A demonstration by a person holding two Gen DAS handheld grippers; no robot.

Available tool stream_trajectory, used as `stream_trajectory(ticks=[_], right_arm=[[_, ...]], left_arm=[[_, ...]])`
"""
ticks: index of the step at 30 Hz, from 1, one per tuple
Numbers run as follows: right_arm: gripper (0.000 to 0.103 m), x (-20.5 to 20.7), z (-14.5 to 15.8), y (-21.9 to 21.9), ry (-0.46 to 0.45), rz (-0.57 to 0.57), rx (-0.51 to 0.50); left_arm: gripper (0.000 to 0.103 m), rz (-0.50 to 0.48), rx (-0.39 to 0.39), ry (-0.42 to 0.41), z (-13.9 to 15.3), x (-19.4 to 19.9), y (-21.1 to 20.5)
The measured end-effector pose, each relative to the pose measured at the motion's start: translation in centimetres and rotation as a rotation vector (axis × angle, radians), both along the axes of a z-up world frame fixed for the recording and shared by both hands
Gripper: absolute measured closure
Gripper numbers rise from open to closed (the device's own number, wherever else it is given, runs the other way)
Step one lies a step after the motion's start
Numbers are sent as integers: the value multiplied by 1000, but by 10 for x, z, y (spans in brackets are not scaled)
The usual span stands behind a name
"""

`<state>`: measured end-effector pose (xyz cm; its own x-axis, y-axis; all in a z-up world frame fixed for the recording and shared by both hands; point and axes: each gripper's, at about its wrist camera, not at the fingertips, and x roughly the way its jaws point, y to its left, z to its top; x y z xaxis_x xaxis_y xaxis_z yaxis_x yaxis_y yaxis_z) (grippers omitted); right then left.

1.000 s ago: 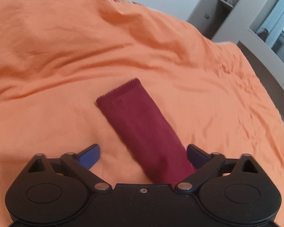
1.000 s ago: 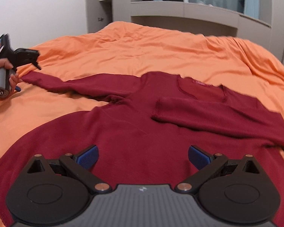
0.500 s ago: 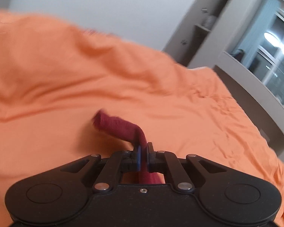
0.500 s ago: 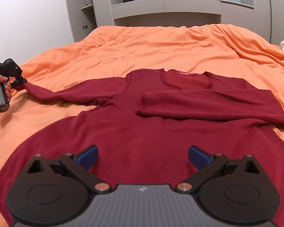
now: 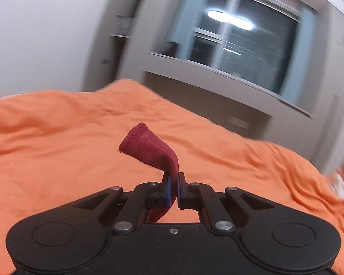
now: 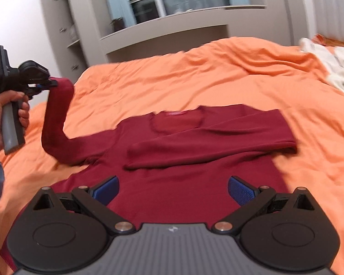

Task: Fold small clothes
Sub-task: 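Carry the sleeve across the shirt body with the left gripper and release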

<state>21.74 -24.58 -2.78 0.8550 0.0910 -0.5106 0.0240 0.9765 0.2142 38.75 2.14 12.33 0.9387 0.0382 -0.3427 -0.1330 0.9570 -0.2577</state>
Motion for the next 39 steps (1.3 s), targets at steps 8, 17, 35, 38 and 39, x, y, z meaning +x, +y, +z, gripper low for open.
stream_trajectory(ticks=[8,17,35,38,39], right_arm=[[0,-23,0,-51,-14,-136,58],[0,-46,-12,-69,6,-226,25],[0,-49,-21,-59,40,-217,13],[0,-41,-18,-53,35,-175,-14],[0,-38,-16,-50,32,-158,-26]], left_arm=[[99,-258,78,129,-64,20,-119],[90,-430,64,368,-145,19,-159],[4,-398,99,391,-105,-7,-110],[1,-360,147,390,-96,-7,-85],[1,-335,165,384,-94,-7,-74]])
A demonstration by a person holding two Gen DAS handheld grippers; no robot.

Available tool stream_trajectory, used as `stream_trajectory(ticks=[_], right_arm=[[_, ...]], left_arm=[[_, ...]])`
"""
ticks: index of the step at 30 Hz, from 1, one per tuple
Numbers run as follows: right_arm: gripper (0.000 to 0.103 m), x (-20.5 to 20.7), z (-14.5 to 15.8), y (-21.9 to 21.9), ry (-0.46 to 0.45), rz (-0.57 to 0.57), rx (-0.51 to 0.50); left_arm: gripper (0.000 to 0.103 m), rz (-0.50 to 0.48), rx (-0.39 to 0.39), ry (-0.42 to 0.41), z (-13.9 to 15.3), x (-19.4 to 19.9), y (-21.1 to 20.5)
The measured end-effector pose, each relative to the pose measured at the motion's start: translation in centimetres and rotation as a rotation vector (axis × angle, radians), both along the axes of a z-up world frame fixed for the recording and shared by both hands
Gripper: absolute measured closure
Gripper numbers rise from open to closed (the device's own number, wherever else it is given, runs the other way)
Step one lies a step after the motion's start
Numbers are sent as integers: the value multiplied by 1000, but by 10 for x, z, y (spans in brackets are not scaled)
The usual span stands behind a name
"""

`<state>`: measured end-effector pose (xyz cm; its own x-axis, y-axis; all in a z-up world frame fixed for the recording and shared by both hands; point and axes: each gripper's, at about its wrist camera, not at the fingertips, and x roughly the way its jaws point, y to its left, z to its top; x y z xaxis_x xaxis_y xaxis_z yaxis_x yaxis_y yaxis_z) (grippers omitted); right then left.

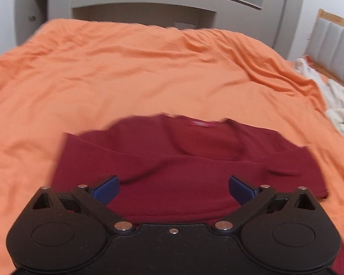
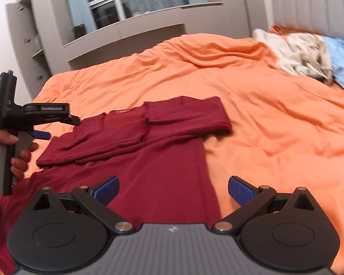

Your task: Fold small clothes

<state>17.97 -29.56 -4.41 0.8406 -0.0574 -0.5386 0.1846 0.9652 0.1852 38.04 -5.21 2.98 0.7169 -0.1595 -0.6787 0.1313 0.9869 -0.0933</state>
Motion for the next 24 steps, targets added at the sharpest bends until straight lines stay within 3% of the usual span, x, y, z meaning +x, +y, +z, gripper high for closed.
stream_trajectory(ticks=[7,9,13,19,24], right_arm=[[0,46,8,24,5,140,-48],[0,62,11,28,1,185,-48],[0,105,8,29,8,235,-28],[2,154,-7,31,36,254,-38],[14,185,-22,33,59,251,-12]], left_arm=[[1,183,44,9,-14,6,81],[1,223,20,17,-24,6,105],[1,308,-98,88,-35,18,140],[1,297,-95,43,-28,26,153],[1,316,-169,73,-33,31,167]])
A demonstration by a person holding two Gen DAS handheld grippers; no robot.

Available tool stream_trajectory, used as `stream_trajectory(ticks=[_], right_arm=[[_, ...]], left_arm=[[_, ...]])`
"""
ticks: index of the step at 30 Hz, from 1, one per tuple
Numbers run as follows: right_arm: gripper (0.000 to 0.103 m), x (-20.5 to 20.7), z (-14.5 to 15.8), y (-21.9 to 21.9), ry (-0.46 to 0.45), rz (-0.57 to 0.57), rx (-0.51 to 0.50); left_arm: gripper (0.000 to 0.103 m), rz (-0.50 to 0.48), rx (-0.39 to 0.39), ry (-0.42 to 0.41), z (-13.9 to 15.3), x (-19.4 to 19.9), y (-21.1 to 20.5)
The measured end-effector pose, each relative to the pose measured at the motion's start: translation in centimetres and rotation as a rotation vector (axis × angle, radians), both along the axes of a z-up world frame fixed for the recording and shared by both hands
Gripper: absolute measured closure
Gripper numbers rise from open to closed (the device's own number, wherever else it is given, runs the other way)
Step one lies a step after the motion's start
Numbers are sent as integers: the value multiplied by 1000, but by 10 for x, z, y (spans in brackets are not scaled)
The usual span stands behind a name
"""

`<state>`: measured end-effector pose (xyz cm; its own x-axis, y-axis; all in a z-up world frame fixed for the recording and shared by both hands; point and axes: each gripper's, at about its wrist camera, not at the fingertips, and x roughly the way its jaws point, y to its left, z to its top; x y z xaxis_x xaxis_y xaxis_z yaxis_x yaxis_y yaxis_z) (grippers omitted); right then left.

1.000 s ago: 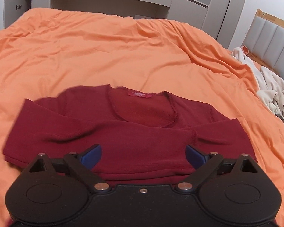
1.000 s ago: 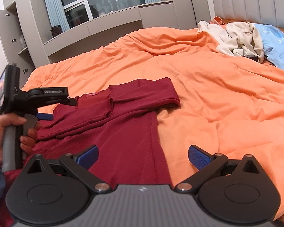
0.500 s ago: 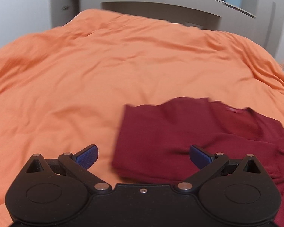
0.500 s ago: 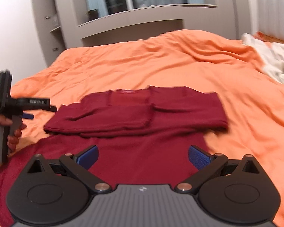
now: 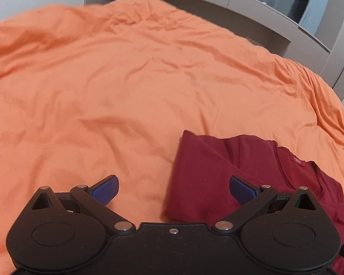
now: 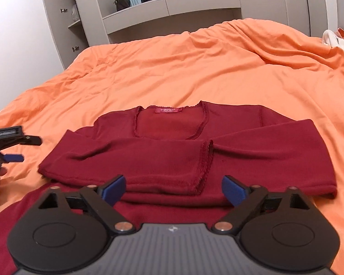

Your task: Fold small clothes

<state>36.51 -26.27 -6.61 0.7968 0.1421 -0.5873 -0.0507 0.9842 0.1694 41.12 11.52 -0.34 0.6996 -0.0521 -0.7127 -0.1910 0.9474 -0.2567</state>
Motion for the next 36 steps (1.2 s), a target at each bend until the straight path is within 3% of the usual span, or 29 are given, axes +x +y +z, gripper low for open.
stream_trajectory(ticks=[6,7,9,11,15,19,23,26,28,36], right_arm=[[54,28,-17,3,26,-38,-25],[69,31,-21,3,39,-40,-28],[86,33,-29,4,54,-38,-35],[90,33,-34,3,53,-42,-28],[93,20,-24,-6,-34,-80,1],[93,21,-26,-10,-19,-95,7],[93,22,-31,-10,-15,-119,-11],[93,20,-35,-13,-16,-134,-2],[93,20,-36,-12,-16,-133,-7],[93,19,-35,5,-26,-96,-99]], left_arm=[[18,-24,-131,69,-19,9,14],[19,-25,-141,70,-20,9,14],[20,-31,-138,64,-19,9,13],[20,-36,-123,59,-18,8,11],[20,-48,-115,61,-18,7,9],[33,-56,-132,89,-24,10,11],[39,-62,-114,111,-31,12,7],[56,-72,-111,121,-34,12,5],[88,-96,-126,129,-36,13,3],[95,-52,-1,41,-14,5,-10]])
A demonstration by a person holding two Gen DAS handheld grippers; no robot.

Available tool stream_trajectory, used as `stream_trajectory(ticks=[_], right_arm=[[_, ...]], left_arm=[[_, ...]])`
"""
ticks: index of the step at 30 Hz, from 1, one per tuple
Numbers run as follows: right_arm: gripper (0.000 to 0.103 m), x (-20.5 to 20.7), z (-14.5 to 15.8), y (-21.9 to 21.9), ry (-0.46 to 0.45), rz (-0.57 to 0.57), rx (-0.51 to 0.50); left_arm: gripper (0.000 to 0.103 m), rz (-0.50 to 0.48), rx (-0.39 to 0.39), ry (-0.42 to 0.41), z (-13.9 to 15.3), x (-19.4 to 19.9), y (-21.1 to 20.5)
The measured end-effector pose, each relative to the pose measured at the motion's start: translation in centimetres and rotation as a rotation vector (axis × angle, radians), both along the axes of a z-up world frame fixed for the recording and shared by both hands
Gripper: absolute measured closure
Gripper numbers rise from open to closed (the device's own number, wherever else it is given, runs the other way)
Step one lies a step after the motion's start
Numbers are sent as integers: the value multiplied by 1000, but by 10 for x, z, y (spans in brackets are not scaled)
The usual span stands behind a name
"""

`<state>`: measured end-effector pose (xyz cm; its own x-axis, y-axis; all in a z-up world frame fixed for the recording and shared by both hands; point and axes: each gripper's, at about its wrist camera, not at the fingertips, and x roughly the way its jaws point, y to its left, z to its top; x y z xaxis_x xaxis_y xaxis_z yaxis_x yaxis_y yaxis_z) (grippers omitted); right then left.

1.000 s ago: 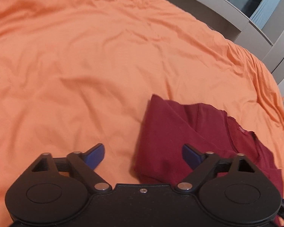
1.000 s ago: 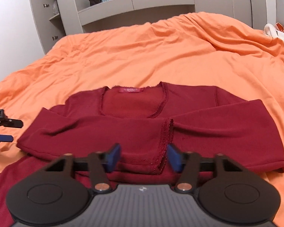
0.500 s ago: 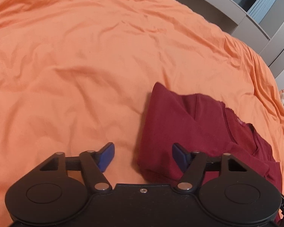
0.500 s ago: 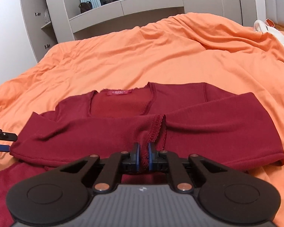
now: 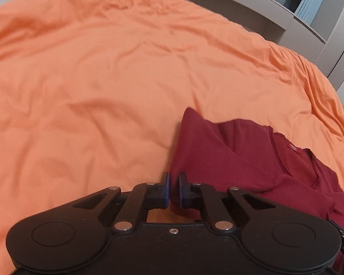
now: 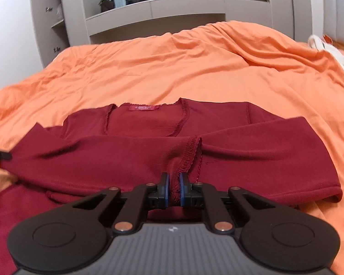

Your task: Fold small clothes

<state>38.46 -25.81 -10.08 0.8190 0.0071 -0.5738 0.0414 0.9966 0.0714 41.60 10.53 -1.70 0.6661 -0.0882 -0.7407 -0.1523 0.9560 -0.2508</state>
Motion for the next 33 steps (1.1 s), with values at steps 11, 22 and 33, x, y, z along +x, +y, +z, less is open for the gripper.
stream_trajectory(ticks=[11,22,33], right_arm=[[82,-11,8,13,25,22,-96],[8,-117,57,-6,-7,46,-27],[0,-240,81,7,-28,132,-121]], left_arm=[[59,0,11,46,-6,1,-2],[7,-22,124,-134,33,-71,-13],[0,-119,119,-217,70,-186,-40]])
